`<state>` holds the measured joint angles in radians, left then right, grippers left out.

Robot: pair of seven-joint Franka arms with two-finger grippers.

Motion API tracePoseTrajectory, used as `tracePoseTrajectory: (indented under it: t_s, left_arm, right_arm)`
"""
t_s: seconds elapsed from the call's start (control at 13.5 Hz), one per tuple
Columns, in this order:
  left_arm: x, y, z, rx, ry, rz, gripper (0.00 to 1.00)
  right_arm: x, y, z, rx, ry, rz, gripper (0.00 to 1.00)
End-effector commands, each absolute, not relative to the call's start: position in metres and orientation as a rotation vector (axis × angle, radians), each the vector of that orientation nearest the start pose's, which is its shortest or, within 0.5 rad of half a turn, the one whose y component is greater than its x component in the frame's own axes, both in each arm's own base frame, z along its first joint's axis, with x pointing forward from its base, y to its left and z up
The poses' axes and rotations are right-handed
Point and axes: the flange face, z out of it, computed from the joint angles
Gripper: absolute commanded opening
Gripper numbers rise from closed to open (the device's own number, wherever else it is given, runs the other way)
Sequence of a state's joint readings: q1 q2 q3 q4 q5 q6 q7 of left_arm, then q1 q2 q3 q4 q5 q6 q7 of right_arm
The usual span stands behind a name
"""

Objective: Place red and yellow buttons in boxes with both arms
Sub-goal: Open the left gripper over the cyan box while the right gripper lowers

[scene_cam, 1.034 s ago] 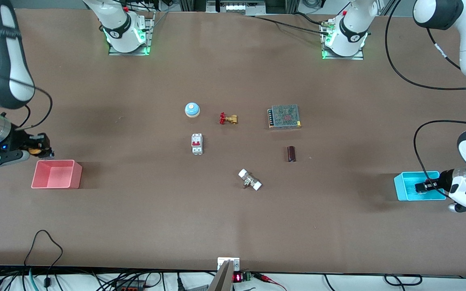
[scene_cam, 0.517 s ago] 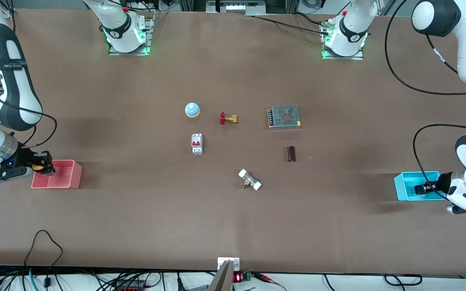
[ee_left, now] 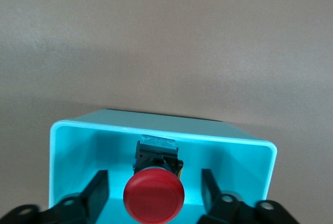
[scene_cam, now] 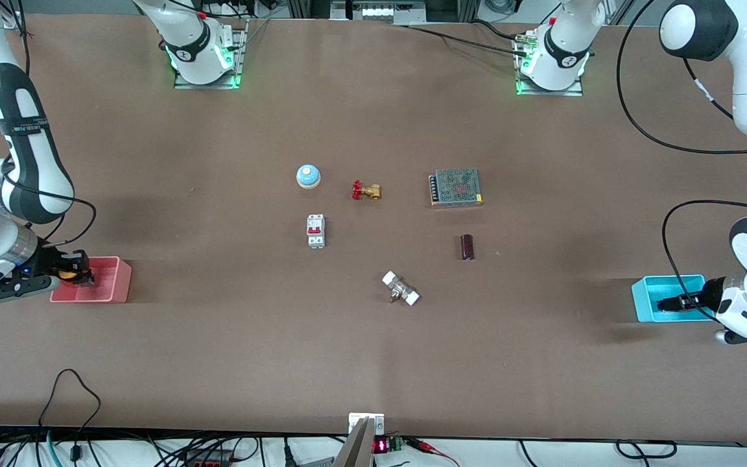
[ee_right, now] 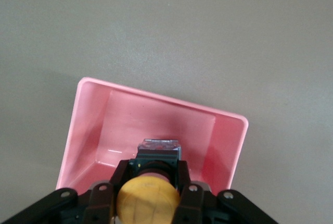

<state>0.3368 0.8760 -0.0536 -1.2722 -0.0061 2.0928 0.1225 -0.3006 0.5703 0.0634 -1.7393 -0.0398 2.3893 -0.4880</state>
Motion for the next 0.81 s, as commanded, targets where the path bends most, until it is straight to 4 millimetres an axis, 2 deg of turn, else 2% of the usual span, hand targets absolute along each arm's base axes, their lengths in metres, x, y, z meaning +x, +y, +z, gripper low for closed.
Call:
tracePoseTrajectory:
  t_s: [0.0, 0.15, 0.37, 0.44, 0.59, 0.74]
  left_arm:
    - [0.716, 0.218, 0.253, -3.182, -0.26, 0.011, 1.0]
    - [0.709, 0.209, 0.295, -3.181, -0.241, -0.031, 1.0]
    - [0.696, 0.178, 0.364, -3.173, -0.181, -0.109, 1.0]
    - [0.689, 0.162, 0.386, -3.168, -0.148, -0.131, 1.0]
    - [0.678, 0.116, 0.434, -3.168, -0.073, -0.139, 1.0]
    - [0.666, 0.075, 0.475, -3.164, -0.069, -0.152, 1.0]
  right_arm:
    - [0.661, -0.166, 0.25, -3.12, -0.437, -0.158, 0.21]
    - [0.662, -0.166, 0.246, -3.124, -0.433, -0.175, 0.22]
    - [0.661, -0.166, 0.238, -3.12, -0.427, -0.16, 0.25]
    - [0.66, -0.167, 0.237, -3.12, -0.424, -0.157, 0.27]
    - [0.66, -0.166, 0.233, -3.118, -0.422, -0.149, 0.37]
    - [0.66, -0.166, 0.232, -3.118, -0.422, -0.151, 0.46]
